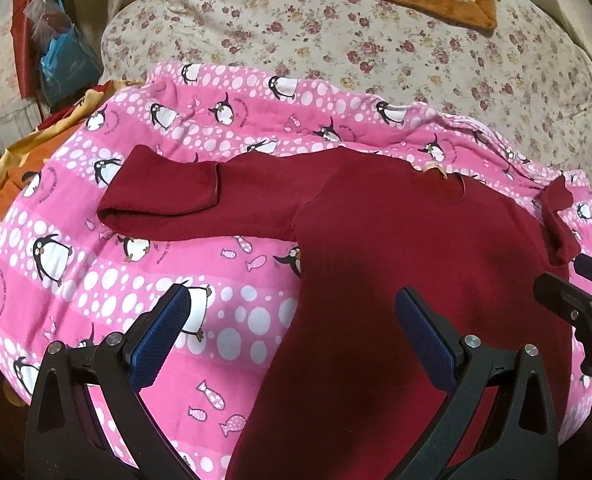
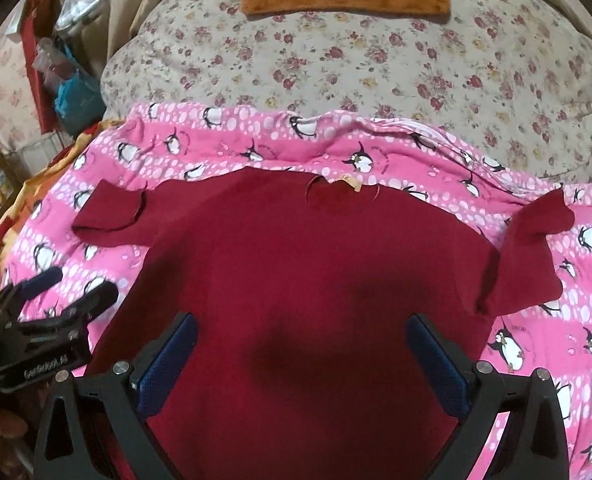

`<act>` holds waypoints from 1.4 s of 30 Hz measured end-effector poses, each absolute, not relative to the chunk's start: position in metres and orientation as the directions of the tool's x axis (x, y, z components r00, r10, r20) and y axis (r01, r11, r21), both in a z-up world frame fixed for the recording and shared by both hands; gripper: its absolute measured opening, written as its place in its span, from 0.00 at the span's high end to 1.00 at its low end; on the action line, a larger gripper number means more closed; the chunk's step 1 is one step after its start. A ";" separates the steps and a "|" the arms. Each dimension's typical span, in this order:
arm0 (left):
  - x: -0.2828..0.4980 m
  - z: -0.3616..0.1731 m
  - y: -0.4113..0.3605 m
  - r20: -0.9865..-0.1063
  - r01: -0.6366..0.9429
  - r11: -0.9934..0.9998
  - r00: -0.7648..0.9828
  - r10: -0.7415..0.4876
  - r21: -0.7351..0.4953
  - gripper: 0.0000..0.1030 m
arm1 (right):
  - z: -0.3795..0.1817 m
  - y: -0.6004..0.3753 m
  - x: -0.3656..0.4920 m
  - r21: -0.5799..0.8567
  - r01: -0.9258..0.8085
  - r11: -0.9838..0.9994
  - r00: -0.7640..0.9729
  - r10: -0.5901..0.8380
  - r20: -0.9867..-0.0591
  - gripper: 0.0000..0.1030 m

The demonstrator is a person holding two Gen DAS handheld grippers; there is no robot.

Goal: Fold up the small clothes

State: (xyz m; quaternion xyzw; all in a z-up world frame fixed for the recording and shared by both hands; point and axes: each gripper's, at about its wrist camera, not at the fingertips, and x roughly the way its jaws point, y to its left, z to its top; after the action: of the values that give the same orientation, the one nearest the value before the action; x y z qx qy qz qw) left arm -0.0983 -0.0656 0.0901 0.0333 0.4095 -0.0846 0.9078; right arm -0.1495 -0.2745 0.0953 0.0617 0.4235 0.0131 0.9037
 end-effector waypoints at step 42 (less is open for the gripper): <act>-0.101 0.076 -0.078 -0.767 0.175 0.984 0.627 -0.137 -0.033 0.01 | 0.065 -0.281 -0.146 0.131 0.126 0.983 0.612 0.027 -0.790 0.00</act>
State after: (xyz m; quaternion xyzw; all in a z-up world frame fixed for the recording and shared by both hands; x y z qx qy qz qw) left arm -0.1008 -0.0777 0.0762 0.0224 0.4232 -0.0864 0.9016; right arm -0.1465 -0.2813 0.0653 0.0870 0.4395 -0.0279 0.8936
